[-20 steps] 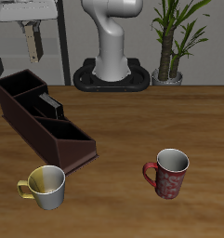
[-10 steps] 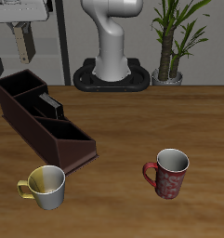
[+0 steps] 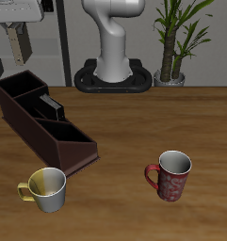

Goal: Place the black book into the right desk caddy's front compartment and place the yellow book into the right desk caddy's right compartment and place the red mug into the right desk caddy's left compartment

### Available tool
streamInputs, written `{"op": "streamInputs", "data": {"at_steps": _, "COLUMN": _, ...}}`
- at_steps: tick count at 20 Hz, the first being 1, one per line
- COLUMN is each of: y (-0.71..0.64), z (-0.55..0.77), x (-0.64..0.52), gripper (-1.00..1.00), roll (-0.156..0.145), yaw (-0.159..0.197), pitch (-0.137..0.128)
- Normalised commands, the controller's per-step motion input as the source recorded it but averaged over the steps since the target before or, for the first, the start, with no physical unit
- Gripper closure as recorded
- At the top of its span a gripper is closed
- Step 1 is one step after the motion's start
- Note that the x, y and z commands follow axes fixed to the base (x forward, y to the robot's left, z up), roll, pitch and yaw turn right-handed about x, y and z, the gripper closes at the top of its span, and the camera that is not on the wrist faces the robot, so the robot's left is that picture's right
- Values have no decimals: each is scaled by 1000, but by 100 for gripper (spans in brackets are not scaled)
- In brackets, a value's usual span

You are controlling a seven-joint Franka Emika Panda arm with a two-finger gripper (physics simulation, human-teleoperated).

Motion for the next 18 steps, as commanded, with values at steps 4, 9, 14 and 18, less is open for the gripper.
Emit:
{"op": "streamInputs", "data": {"at_steps": 4, "y": -156, "z": -193, "x": 196, "gripper": 100, "roll": -48, "yaw": 10, "pitch": -2}}
{"op": "streamInputs", "data": {"at_steps": 9, "y": -113, "z": -174, "x": 87, "gripper": 100, "roll": -13, "yaw": -13, "pitch": 25}}
{"op": "streamInputs", "data": {"at_steps": 14, "y": -140, "z": -123, "x": 56, "gripper": 100, "roll": -30, "yaw": -16, "pitch": 6}}
{"op": "streamInputs", "data": {"at_steps": 18, "y": -127, "z": -309, "x": 146, "gripper": 100, "roll": -28, "yaw": -5, "pitch": 41}}
